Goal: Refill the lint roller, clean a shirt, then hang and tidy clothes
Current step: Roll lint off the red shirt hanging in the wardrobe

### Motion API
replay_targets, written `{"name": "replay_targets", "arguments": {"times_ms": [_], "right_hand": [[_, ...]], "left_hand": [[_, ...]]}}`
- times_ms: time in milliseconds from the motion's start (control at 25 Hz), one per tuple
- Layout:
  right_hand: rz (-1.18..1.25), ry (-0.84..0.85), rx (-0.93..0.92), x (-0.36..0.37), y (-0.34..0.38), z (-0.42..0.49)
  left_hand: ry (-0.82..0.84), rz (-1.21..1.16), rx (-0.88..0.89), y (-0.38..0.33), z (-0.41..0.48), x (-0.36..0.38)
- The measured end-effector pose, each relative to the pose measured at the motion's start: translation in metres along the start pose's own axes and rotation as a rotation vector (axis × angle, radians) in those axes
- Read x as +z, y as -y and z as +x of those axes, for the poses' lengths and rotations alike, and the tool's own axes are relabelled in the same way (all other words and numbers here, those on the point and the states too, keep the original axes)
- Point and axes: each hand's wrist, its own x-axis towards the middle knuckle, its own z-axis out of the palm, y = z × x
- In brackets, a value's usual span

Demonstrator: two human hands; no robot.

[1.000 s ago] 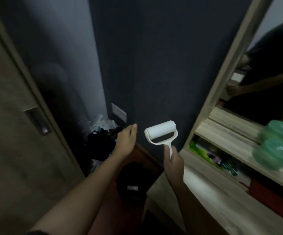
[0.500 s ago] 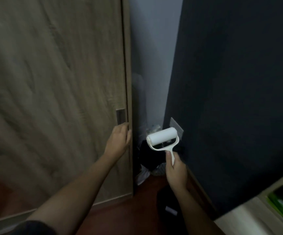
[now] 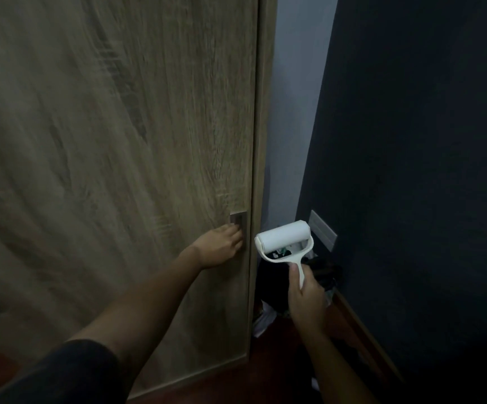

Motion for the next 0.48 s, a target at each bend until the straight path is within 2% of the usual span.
{"name": "replay_targets", "arguments": {"times_ms": [120,480], "right_hand": [[-0.007,-0.006,0.001,0.008,0.002,0.006],[-0.002,0.011,-0.03,0.023,0.003,0.019]], "left_hand": [[0.017,0.013,0.065,0.012,0.001,0.01],[-0.044,0.02,0.048,0.009,0.005,0.028]]}}
